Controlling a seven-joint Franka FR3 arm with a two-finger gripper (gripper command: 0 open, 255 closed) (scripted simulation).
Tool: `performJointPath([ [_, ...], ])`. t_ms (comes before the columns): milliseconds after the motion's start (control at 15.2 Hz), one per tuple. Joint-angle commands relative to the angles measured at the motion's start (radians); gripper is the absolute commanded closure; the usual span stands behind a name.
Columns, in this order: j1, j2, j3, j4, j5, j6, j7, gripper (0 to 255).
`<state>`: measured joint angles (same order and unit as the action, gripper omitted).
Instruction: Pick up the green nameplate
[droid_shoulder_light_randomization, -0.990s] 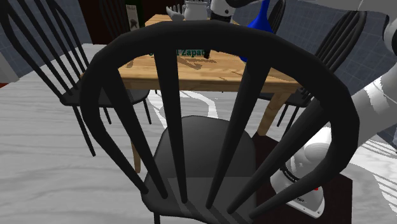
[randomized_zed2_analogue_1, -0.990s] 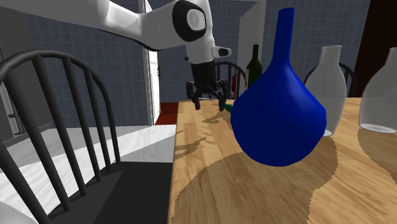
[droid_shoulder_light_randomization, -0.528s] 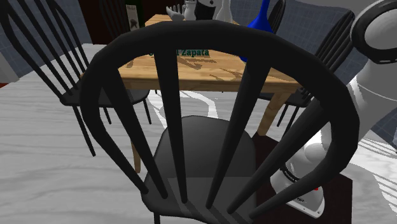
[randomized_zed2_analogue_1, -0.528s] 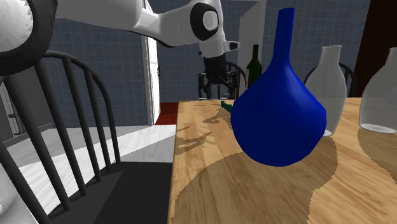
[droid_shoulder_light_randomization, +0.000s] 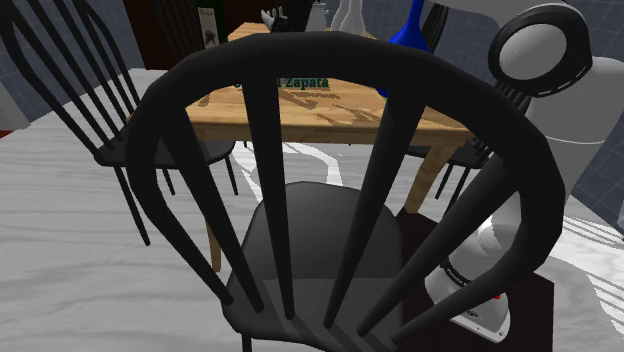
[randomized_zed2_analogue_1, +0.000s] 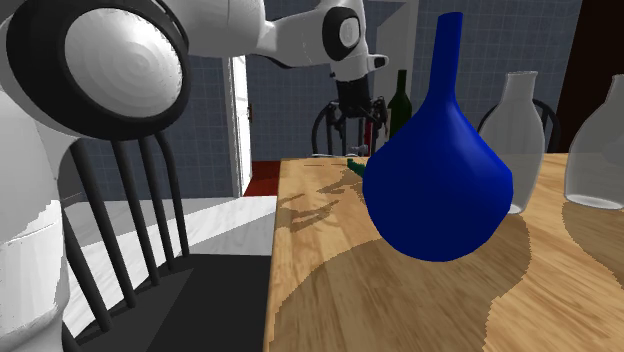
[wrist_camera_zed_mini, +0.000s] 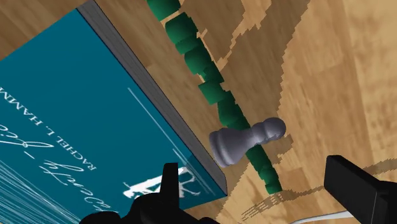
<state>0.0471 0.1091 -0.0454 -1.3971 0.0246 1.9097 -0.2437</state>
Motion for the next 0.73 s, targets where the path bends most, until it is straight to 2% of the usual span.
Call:
performJointPath([
  [0,0.001,0.008,0.002,-0.001,0.002,0.016,-0.003,0],
  [462,0.002,-0.016,0.002,-0.109,0.002,0.1,-0.004,0],
  [528,0.004,-0.016,0.003,-0.109,0.0,0.101,-0.001,255],
  [660,0.004,-0.016,0.003,-0.109,0.0,0.101,-0.001,255],
])
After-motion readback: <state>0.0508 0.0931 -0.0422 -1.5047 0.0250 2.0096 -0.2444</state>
